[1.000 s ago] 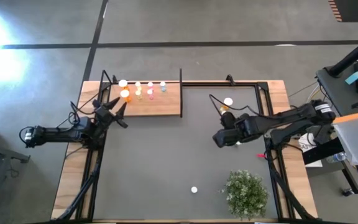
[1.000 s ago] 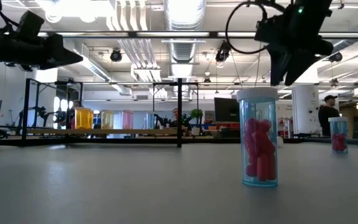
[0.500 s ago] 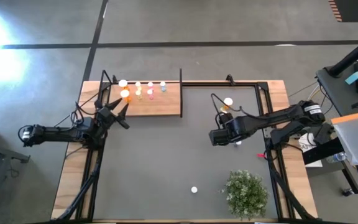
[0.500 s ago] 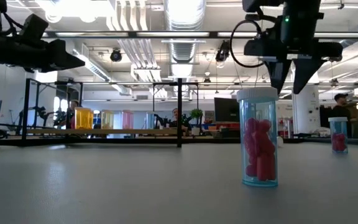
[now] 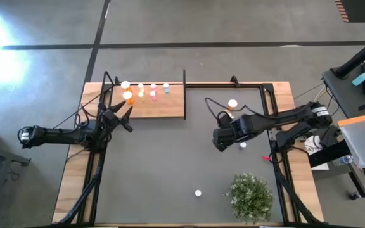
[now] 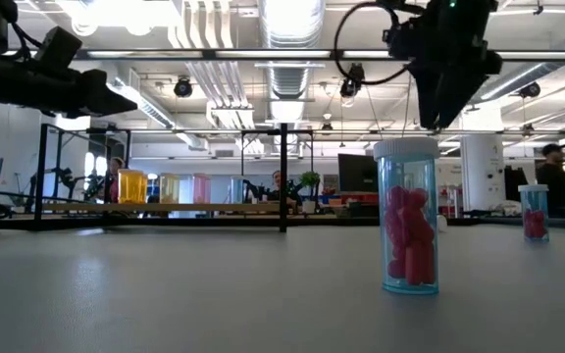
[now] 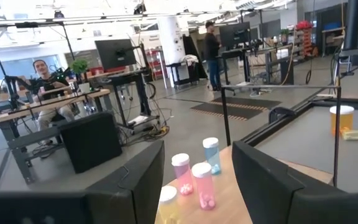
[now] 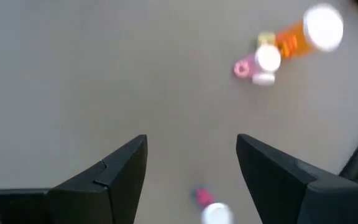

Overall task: Pick and place medicine bottles onto shelf by color
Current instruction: Move the top blue pill bottle to the middle of the table

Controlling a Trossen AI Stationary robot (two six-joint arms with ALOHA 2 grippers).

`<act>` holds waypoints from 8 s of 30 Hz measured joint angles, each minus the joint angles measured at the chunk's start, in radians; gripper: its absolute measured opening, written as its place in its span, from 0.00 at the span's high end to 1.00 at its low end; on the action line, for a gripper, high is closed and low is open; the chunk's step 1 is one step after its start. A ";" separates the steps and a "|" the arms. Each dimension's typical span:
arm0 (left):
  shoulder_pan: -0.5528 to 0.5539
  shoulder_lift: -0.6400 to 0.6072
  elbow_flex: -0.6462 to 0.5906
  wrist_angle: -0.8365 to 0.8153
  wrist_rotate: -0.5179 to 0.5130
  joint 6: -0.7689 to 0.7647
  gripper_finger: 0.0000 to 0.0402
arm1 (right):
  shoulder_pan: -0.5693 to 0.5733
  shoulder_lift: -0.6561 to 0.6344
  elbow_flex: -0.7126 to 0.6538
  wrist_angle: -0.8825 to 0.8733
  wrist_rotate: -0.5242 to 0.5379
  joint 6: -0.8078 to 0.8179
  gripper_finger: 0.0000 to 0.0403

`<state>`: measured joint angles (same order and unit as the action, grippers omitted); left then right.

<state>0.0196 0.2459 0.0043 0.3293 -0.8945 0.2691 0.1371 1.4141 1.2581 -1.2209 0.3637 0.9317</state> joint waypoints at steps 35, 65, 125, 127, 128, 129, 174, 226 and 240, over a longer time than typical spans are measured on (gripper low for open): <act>0.000 -0.172 0.000 -0.001 0.000 0.000 0.57 | 0.002 0.000 0.101 -0.004 0.021 -0.128 0.41; 0.000 -0.174 0.000 -0.004 0.000 0.000 0.57 | 0.002 0.001 0.099 -0.300 -0.126 0.256 0.41; 0.000 -0.161 0.000 -0.001 0.000 0.000 0.57 | 0.014 0.001 -0.099 -0.201 -0.224 0.696 0.39; 0.000 -0.161 0.000 -0.001 0.000 0.000 0.57 | 0.015 0.002 -0.133 -0.169 -0.217 0.714 0.35; 0.000 -0.161 0.000 -0.001 0.000 0.000 0.57 | 0.014 0.002 -0.151 -0.155 -0.215 0.729 0.33; 0.000 -0.161 0.000 -0.001 0.000 0.000 0.57 | 0.013 0.001 -0.165 -0.140 -0.214 0.740 0.30; 0.000 -0.161 0.000 -0.002 0.000 0.000 0.57 | 0.016 -0.010 -0.408 0.161 -0.223 1.339 0.55; 0.000 -0.157 0.000 -0.002 0.000 0.000 0.57 | -0.026 0.317 0.046 0.339 -0.116 0.713 0.75; 0.000 -0.156 0.000 -0.002 0.000 0.000 0.57 | -0.089 0.497 0.390 0.282 -0.137 0.218 0.75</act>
<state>0.0193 0.0902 0.0040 0.3268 -0.8947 0.2691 0.0485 1.9108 1.6479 -0.9391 0.2269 1.1500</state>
